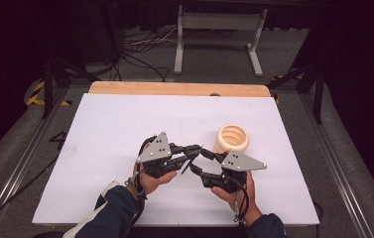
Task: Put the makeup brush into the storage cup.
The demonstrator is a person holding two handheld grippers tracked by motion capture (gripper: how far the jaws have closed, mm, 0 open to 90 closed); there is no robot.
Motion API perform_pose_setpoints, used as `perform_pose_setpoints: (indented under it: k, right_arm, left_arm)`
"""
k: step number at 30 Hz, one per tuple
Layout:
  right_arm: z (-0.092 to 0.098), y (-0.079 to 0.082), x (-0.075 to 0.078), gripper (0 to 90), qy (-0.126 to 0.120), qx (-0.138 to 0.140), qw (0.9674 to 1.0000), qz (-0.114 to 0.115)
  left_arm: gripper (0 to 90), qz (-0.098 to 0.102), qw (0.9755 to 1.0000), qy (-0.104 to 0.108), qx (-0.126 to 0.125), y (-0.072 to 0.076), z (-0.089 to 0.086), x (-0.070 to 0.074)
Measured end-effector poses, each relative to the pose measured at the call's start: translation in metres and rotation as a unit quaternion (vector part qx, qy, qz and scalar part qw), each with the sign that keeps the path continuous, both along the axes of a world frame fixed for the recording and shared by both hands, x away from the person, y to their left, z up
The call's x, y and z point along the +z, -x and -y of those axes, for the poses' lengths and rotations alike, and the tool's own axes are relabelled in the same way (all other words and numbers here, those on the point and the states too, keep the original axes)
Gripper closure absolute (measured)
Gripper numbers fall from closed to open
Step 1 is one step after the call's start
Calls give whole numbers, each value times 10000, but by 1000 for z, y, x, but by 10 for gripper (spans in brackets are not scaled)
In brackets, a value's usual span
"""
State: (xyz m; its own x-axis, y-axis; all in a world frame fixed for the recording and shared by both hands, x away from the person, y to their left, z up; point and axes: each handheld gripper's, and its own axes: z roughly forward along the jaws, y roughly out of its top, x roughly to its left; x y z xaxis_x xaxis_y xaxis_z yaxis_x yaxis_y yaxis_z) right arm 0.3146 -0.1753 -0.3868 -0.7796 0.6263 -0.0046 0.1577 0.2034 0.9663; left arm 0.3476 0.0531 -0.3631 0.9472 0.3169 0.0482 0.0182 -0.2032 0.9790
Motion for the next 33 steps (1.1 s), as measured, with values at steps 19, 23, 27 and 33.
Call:
perform_pose_setpoints:
  k: [19,23,27,33]
  right_arm:
    - [5,-4,-2,835,-419,121,9986,-285]
    - [4,-3,-3,836,-363,126,9988,-290]
    - [4,-4,-3,836,-303,139,9989,-315]
    - [7,-5,-4,837,-226,-18,9993,-312]
  left_arm:
    - [835,-21,9999,-1,-146,1,2,-5]
    - [834,-3,9998,-27,-181,1,1,-5]
    - [831,-50,9998,-68,-167,1,1,-6]
    - [748,111,9995,-297,45,7,-1,-3]
